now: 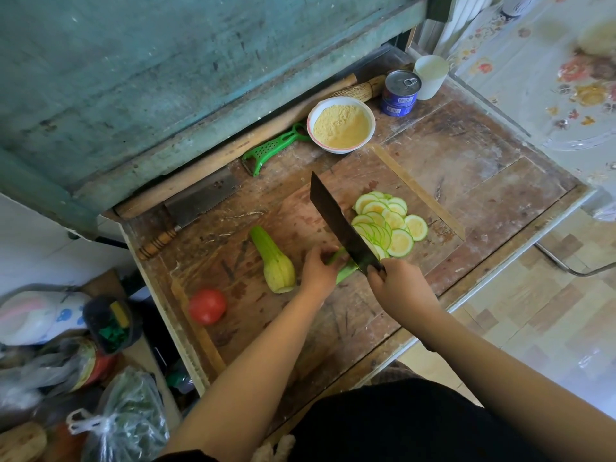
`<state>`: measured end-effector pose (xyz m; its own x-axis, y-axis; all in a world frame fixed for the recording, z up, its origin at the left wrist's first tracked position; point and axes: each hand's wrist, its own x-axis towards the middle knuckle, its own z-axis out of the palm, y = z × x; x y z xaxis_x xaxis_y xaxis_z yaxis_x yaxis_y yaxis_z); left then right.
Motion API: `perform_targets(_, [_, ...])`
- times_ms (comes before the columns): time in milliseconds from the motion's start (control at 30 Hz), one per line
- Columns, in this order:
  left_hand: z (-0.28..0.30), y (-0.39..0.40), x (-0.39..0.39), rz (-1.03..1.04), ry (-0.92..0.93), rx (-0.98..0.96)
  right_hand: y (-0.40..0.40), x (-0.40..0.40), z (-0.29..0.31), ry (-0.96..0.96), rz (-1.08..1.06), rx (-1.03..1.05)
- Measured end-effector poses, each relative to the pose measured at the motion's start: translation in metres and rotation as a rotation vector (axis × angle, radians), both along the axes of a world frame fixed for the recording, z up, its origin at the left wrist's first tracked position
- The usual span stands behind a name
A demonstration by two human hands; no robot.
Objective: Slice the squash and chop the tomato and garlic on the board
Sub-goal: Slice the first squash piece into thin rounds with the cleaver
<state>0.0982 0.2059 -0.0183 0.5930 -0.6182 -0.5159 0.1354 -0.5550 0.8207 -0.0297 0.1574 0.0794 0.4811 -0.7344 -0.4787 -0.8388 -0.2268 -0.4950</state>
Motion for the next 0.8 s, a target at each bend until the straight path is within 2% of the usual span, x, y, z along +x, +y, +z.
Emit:
perform_targets(233, [-0.001,0.000,-0.001,0.044,0.037,-0.054,0.003,-0.003,0.005,-0.006,0.016,-0.031])
perform_targets(800, [0.000,-0.001,-0.004,0.063,0.059,-0.038,0.001,0.001,-0.006,0.044,0.011,0.020])
